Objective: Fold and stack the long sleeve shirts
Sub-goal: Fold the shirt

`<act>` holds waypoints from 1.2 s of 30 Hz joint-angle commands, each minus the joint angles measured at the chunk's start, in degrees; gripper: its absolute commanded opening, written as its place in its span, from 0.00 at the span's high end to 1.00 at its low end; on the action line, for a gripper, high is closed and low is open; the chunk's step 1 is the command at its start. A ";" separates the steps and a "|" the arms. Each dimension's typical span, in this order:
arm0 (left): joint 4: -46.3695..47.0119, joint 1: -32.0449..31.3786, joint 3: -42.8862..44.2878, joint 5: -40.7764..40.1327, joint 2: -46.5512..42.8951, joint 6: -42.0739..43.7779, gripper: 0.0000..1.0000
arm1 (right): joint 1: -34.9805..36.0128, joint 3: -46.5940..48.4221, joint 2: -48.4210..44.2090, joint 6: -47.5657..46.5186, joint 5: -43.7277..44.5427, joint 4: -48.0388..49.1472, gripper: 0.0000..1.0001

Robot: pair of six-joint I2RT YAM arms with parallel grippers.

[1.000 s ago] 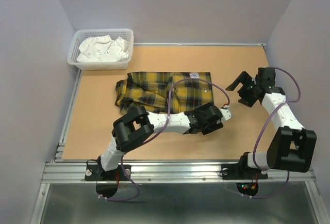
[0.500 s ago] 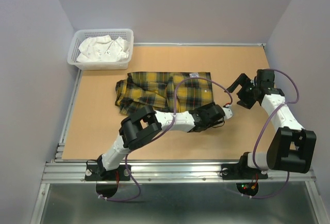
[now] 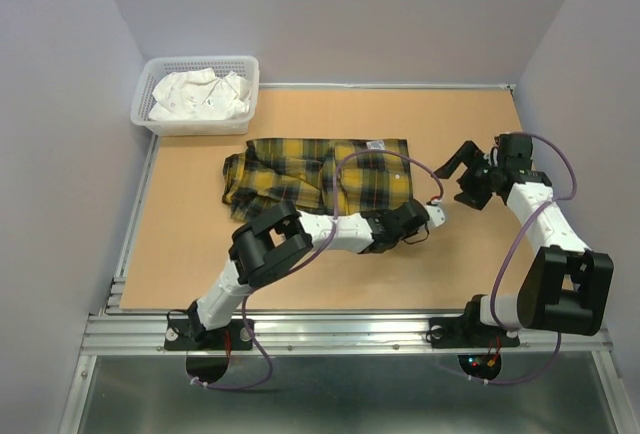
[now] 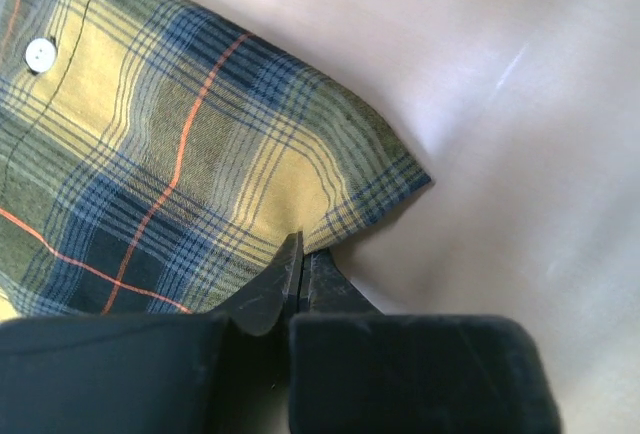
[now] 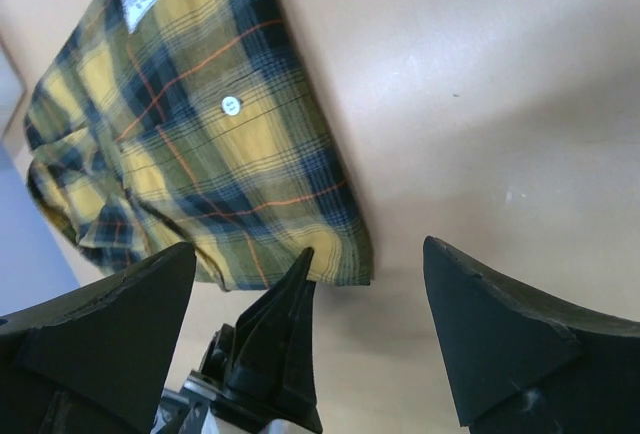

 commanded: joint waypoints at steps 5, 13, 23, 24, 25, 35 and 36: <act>4.35 4.46 -6.44 6.80 -10.76 -6.64 1.00 | 0.03 -5.44 0.83 5.89 -9.64 15.73 0.00; 6.54 5.87 -10.22 9.35 -15.15 -9.28 1.00 | 3.10 -6.85 11.01 10.81 -13.95 29.61 0.00; 7.86 6.14 -13.39 9.27 -17.79 -11.92 1.00 | 8.64 -3.16 28.15 14.86 -19.14 41.06 0.00; 7.95 6.14 -13.82 9.27 -18.14 -12.18 1.00 | 8.73 -2.46 30.08 14.95 -19.75 41.84 0.00; 8.04 6.14 -14.00 9.18 -18.23 -12.18 1.00 | 8.73 -2.46 31.05 14.95 -20.19 42.29 0.00; 8.57 6.22 -16.38 9.80 -20.78 -14.99 1.00 | 13.74 0.97 39.59 16.89 -23.45 48.35 0.10; 8.65 6.22 -16.38 9.97 -21.04 -15.60 1.00 | 14.00 1.41 40.90 16.80 -23.10 48.44 0.11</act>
